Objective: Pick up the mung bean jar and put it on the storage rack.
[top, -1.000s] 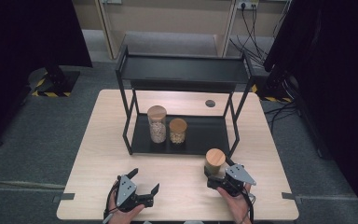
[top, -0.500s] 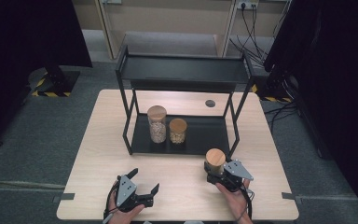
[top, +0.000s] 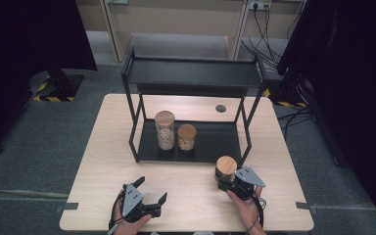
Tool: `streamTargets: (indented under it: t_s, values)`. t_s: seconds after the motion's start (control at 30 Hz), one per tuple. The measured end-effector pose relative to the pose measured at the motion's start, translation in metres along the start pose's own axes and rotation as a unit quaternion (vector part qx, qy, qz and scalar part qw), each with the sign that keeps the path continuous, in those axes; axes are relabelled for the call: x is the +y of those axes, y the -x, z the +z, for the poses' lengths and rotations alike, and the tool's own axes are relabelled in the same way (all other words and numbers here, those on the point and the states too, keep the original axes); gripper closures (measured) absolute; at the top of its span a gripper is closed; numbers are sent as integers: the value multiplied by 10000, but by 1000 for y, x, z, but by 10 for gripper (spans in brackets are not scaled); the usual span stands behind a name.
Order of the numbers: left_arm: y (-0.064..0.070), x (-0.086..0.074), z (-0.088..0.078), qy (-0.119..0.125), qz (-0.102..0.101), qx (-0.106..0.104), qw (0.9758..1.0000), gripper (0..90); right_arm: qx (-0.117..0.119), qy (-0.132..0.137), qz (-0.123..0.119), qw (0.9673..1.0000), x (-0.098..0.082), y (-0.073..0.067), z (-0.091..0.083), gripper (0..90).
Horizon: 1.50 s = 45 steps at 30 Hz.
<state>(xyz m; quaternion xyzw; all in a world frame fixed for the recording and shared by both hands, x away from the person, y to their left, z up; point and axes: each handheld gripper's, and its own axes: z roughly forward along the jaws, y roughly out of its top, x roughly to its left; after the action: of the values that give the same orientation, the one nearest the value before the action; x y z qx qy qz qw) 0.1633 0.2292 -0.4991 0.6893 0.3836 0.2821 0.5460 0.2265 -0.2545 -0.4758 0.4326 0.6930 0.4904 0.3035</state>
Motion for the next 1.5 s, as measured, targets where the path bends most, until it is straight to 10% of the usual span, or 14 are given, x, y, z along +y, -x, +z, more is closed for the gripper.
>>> streamTargets:
  t_s: [0.6, 1.5]
  values:
    - [1, 0, -1, 15, -10, 13, 10000, 38, 281, 224, -229, 9991, 24, -4, 12, 255]
    - [0, 0, -1, 38, -9, 1, 10000, 39, 29, 139, -294, 9995, 58, -9, 64, 255]
